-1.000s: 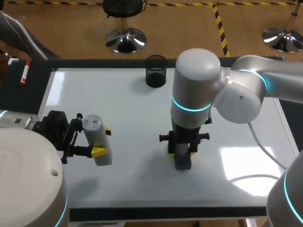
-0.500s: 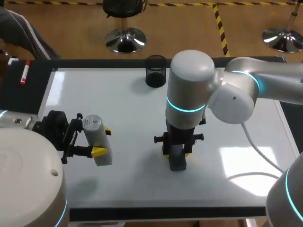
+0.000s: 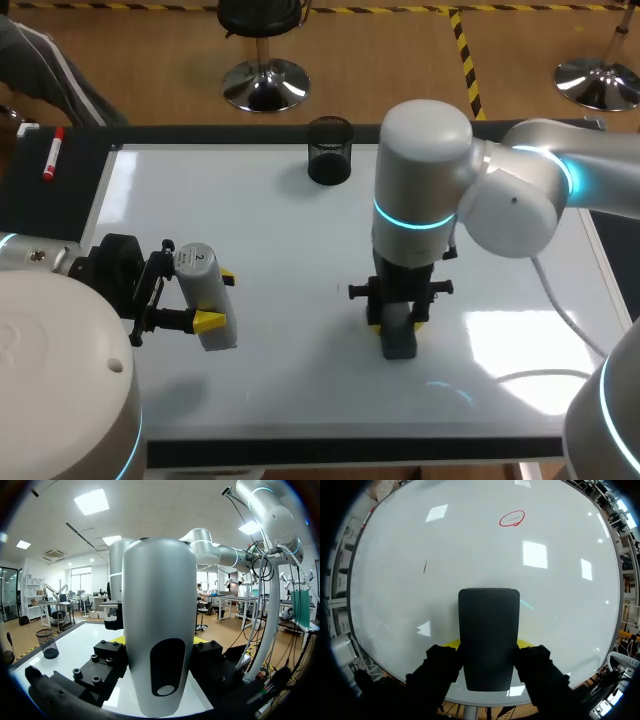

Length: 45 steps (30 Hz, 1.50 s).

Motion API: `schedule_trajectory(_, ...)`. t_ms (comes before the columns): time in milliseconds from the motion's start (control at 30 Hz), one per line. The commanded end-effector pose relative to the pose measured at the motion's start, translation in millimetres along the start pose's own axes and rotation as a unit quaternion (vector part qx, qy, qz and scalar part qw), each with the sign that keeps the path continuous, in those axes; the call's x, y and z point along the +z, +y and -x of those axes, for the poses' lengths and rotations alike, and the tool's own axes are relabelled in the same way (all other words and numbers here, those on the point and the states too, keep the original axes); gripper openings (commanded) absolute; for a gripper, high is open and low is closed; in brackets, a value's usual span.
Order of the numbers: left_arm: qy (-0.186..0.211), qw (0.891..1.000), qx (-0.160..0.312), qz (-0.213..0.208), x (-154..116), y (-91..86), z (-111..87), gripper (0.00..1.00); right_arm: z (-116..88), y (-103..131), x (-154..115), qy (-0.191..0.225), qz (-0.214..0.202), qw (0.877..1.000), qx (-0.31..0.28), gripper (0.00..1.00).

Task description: Pick up the inspection probe, press it on each red-marked spot on the whiteboard one by one, put down the probe, pick up the eraser, and wipe off all the red marks.

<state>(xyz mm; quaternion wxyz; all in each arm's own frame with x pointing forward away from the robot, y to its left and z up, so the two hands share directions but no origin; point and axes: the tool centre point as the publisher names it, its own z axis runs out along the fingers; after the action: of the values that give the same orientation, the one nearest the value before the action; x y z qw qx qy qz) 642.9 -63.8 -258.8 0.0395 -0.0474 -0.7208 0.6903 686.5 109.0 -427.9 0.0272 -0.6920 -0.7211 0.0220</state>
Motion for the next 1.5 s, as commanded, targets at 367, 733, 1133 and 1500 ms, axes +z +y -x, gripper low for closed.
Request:
schedule_trajectory(367,0.0,1.0,0.001,-0.001,0,-0.2,-0.1,0.0,58,-9,13,0.0,-0.002,1.0,0.012,0.0)
schedule_trajectory(733,0.0,1.0,0.001,-0.001,0,-0.2,-0.1,0.0,86,-3,0,0.005,-0.013,1.0,-0.008,0.0)
schedule_trajectory(1133,0.0,1.0,0.001,-0.001,0,-0.2,-0.1,0.0,114,-2,-22,0.006,-0.006,1.0,-0.026,0.0)
schedule_trajectory(1500,0.0,1.0,0.001,-0.001,0,-0.2,-0.1,0.0,131,1,-38,0.007,0.008,0.999,-0.052,0.0)
